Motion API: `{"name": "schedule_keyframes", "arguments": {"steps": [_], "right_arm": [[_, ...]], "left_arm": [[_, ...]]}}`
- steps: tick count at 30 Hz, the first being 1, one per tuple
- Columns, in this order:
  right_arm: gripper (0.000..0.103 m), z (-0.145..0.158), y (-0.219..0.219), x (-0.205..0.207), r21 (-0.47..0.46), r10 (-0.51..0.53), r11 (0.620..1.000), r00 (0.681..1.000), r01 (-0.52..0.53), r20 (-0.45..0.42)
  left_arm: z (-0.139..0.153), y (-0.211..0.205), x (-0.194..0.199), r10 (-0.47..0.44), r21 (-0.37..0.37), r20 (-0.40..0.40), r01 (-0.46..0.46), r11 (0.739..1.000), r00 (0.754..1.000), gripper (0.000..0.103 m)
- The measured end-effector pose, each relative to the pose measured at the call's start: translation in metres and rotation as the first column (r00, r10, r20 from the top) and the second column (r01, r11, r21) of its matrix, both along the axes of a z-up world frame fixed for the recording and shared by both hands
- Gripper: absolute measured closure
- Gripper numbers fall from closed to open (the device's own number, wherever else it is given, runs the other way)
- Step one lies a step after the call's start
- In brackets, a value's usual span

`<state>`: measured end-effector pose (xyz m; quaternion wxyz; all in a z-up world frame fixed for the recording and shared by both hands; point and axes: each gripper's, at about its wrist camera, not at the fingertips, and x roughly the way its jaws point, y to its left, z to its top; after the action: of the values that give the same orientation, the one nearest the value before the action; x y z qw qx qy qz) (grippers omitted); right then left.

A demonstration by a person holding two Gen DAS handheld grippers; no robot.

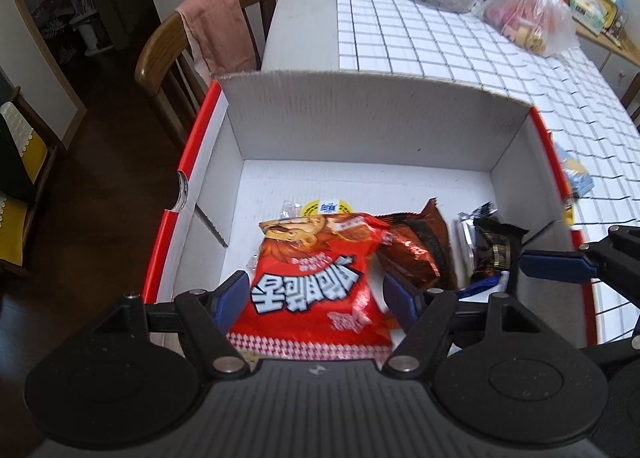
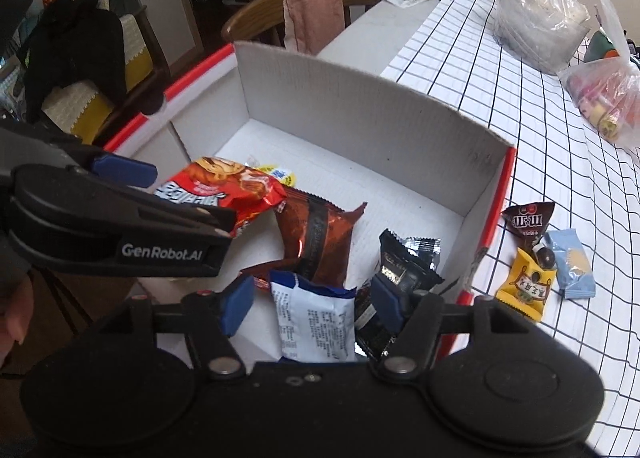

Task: Organize snacks
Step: 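Open both grippers to drop the red bag and white packet in the shoebox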

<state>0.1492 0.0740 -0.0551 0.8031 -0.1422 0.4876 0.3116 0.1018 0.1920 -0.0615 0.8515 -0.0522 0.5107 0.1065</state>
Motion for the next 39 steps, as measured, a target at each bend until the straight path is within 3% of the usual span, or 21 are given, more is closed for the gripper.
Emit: {"name": "schedule_keyframes", "arguments": {"steps": [2, 16, 23, 29, 39], "right_arm": [[0.031, 0.007, -0.005, -0.003, 0.017, -0.001, 1.000, 1.000, 0.001, 0.009], [0.020, 0.052, -0.064, -0.014, 0.108, -0.054, 0.993, 0.997, 0.048, 0.056], [0.012, 0.064, -0.105, -0.015, 0.122, -0.057, 0.991, 0.995, 0.047, 0.078], [0.006, 0.065, -0.152, -0.008, 0.103, -0.059, 0.993, 0.996, 0.051, 0.073], [0.006, 0.051, -0.248, 0.028, 0.033, -0.072, 0.997, 0.996, 0.070, 0.056]], "left_arm": [[0.007, -0.001, -0.005, -0.002, -0.001, 0.022, 0.002, 1.000, 1.000, 0.030], [0.056, -0.042, -0.027, -0.064, -0.045, 0.173, 0.073, 0.996, 0.983, 0.026], [0.069, -0.078, -0.026, -0.109, -0.080, 0.213, 0.129, 0.988, 0.971, 0.019], [0.067, -0.117, -0.012, -0.132, -0.119, 0.205, 0.159, 0.980, 0.970, 0.014], [0.048, -0.193, 0.025, -0.111, -0.142, 0.161, 0.134, 0.981, 0.981, 0.009]]}}
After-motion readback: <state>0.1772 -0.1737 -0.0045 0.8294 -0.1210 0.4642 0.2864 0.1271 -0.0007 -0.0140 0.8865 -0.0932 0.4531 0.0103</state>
